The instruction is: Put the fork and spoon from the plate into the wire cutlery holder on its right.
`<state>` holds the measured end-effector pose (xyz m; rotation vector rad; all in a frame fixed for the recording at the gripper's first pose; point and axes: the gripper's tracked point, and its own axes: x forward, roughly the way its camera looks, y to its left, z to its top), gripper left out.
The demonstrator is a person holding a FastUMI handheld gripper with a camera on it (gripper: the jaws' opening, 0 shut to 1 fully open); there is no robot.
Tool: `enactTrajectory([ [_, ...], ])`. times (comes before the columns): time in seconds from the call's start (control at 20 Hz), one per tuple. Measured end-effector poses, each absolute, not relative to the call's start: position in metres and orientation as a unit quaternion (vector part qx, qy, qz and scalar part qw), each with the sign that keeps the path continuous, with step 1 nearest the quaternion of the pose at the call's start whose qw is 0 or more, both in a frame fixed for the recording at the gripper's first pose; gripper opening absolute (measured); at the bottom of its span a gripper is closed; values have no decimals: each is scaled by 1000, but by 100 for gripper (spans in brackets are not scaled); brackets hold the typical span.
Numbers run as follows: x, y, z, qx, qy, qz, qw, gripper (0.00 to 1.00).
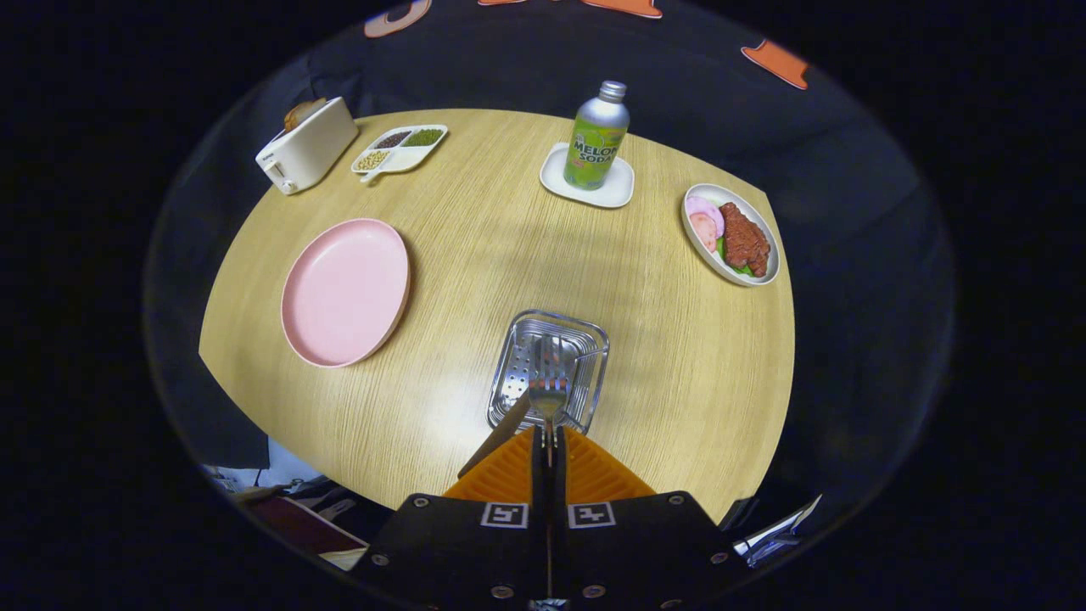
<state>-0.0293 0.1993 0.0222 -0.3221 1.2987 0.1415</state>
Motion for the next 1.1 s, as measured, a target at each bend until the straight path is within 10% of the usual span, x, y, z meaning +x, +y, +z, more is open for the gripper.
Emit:
enactTrajectory([
  [0.85,-5,198,2,-142,630,76,760,11],
  [1.1,18,206,53,-97,556,66,823,45],
])
